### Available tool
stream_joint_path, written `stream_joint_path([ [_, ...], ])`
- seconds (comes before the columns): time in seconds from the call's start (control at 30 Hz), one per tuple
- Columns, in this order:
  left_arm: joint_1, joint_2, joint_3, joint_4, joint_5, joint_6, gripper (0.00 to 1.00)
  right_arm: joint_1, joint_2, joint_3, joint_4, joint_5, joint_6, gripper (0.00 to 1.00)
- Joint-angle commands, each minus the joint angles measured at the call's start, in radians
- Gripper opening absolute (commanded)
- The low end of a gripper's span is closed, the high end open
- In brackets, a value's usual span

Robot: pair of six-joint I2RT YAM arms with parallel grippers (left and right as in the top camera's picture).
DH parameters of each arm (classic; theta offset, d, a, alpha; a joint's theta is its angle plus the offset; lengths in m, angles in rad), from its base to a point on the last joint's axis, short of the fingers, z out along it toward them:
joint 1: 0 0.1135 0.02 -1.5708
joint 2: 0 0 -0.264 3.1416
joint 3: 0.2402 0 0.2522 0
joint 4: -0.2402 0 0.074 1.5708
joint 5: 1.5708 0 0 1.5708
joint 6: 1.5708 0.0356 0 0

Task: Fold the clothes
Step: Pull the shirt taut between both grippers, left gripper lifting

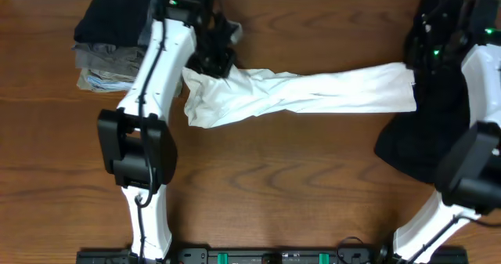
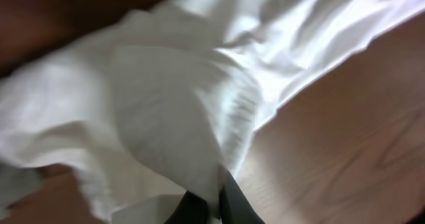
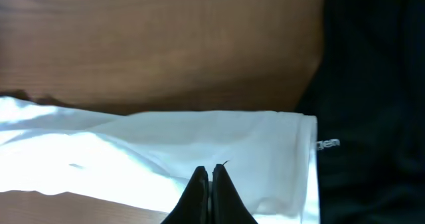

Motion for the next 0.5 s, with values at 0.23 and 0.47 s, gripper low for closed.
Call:
stream_joint_path([
  [0.23,-0.008,0.010,-0.197,0.108,-0.130,0.031,0.06,-0.033,0.097,-0.008,-0.003,-0.007,-0.032,0.01],
  [0.47,0.039,0.010,-0.213,0.215,-0.221,0.008,0.06,-0.058,0.100,-0.008,-0.022,-0.007,-0.046,0.01],
])
